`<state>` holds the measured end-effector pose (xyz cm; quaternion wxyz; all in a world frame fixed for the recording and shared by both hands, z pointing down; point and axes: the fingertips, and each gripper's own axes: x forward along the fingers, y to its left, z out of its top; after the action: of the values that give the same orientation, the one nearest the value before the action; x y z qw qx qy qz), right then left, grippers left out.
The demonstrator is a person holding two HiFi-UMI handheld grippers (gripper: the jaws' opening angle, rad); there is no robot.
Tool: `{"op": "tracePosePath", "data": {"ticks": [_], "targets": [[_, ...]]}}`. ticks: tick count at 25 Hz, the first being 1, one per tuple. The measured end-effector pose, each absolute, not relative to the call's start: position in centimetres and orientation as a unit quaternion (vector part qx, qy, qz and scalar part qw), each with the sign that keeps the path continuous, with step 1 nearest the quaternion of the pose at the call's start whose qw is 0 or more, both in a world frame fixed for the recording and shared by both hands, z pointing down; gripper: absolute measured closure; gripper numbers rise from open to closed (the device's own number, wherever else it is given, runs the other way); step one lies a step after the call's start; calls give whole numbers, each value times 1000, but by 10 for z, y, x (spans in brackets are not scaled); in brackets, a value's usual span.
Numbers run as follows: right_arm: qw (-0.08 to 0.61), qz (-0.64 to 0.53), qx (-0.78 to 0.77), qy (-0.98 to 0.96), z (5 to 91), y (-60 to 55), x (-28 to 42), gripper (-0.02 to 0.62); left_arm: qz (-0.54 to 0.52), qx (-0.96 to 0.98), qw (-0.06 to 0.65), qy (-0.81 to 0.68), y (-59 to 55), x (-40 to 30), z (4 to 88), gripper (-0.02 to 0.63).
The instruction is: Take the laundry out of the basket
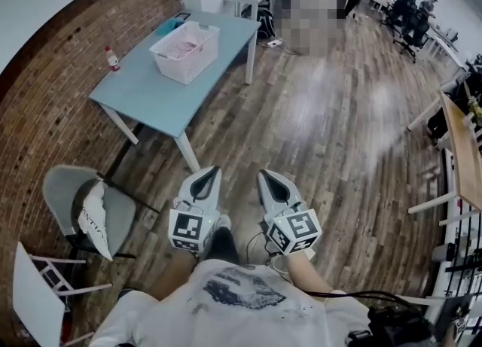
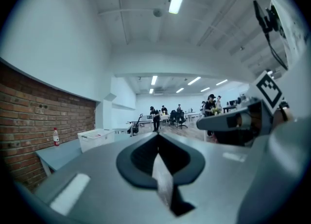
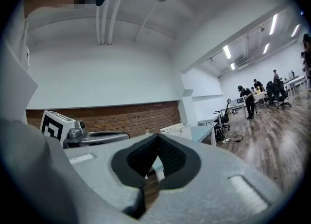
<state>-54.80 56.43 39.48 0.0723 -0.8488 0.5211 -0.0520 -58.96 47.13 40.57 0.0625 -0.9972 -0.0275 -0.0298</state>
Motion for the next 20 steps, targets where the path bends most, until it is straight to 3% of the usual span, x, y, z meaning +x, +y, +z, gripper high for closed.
{"op": "tracePosePath", "data": {"ticks": [11, 20], "targets": [[71, -67, -848, 521, 389, 390, -394, 597, -44, -997, 53, -35, 305, -436, 401, 615], [76, -66, -843, 528, 381, 311, -314, 597, -37, -999, 35, -2, 212, -367, 396, 615]]}}
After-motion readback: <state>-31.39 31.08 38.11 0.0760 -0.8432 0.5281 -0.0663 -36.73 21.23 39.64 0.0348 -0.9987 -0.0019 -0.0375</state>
